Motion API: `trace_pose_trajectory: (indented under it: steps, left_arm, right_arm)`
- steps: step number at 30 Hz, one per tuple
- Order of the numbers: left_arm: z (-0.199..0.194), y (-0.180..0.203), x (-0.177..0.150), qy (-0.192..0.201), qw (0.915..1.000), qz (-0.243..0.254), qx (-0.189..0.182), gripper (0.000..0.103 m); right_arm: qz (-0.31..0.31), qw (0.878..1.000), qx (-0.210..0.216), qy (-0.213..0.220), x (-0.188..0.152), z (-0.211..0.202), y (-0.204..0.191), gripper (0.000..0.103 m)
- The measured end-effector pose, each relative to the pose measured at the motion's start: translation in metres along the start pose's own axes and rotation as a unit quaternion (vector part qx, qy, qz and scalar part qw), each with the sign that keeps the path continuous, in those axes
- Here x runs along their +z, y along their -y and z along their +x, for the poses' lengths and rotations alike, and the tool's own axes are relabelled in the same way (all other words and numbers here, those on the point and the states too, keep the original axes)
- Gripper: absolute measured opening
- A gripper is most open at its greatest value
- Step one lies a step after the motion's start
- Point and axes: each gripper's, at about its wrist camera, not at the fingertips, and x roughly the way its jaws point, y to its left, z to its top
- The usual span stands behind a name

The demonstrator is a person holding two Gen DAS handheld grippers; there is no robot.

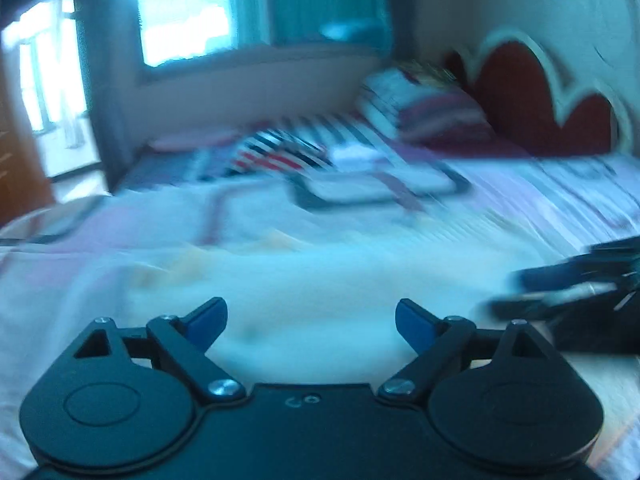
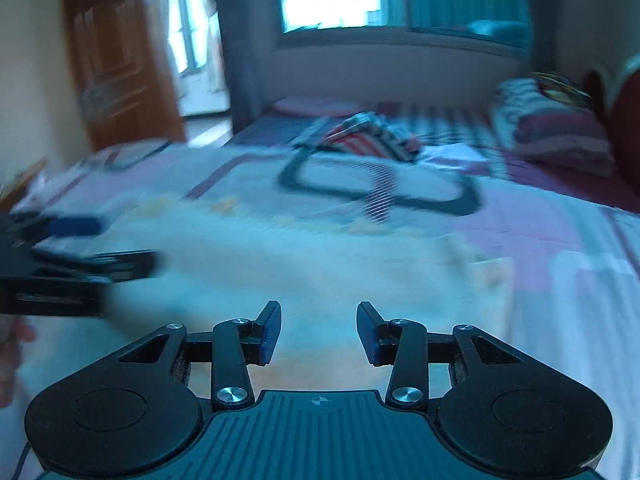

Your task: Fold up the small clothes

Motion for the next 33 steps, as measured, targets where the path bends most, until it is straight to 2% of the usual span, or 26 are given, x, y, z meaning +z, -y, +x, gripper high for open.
trace_pose_trajectory:
  steps: [1, 2, 3, 5, 6, 7, 9, 11, 15, 18, 20, 25, 29, 33]
  left_arm:
    - [0.008, 0.006, -0.003, -0.021, 0.9997, 0.006, 0.01, 0.085]
    - [0.016, 0.007, -0.008, -0.042, 0.9989, 0.004, 0.022, 0.088]
    - [0.02, 0.001, -0.014, -0.048, 0.9986, -0.012, 0.018, 0.093]
    - [0.012, -0.015, -0.017, -0.05, 0.9977, -0.042, 0.014, 0.093]
    - [0.004, -0.018, -0.017, -0.047, 0.9977, -0.045, 0.019, 0.089]
    - [-0.009, -0.021, -0.019, -0.038, 0.9979, -0.048, 0.022, 0.089]
    - [-0.03, -0.019, -0.026, -0.026, 0.9979, -0.059, 0.008, 0.09]
    - [-0.04, -0.012, -0.036, -0.026, 0.9978, -0.06, 0.008, 0.09]
    - [-0.042, 0.002, -0.06, -0.061, 0.9967, -0.053, 0.013, 0.09]
    - [-0.057, 0.0, -0.075, -0.05, 0.9971, -0.049, 0.029, 0.091]
    - [-0.066, -0.007, -0.082, -0.05, 0.9967, -0.051, 0.039, 0.092]
    - [-0.086, -0.034, -0.095, -0.061, 0.9941, -0.068, 0.057, 0.092]
    - [-0.09, -0.038, -0.099, -0.075, 0.993, -0.062, 0.066, 0.091]
    - [-0.095, -0.041, -0.1, -0.079, 0.9914, -0.076, 0.072, 0.087]
  right_arm:
    - [-0.015, 1.0, -0.009, -0.017, -0.006, 0.009, -0.012, 0.041]
    - [-0.015, 0.999, -0.028, -0.026, -0.012, 0.016, -0.014, 0.041]
    - [-0.007, 1.0, -0.026, -0.016, -0.015, 0.016, -0.011, 0.041]
    - [0.014, 1.0, -0.018, -0.021, -0.017, 0.013, -0.001, 0.041]
    - [0.011, 0.999, -0.026, -0.028, -0.017, 0.005, 0.0, 0.041]
    - [0.005, 0.999, -0.037, -0.03, -0.017, -0.004, 0.001, 0.041]
    - [-0.001, 0.999, -0.031, -0.018, -0.02, -0.024, 0.0, 0.041]
    - [0.011, 1.0, -0.011, -0.024, -0.031, -0.039, -0.011, 0.041]
    - [0.008, 0.999, 0.016, -0.042, -0.056, -0.045, -0.04, 0.041]
    - [-0.002, 0.999, -0.004, -0.049, -0.075, -0.05, -0.052, 0.041]
    - [0.001, 0.999, -0.018, -0.048, -0.082, -0.06, -0.047, 0.041]
    - [0.055, 0.995, -0.067, -0.053, -0.099, -0.09, -0.004, 0.041]
    - [0.077, 0.993, -0.074, -0.057, -0.099, -0.101, 0.01, 0.041]
    - [0.087, 0.994, -0.067, -0.012, -0.089, -0.123, 0.002, 0.041]
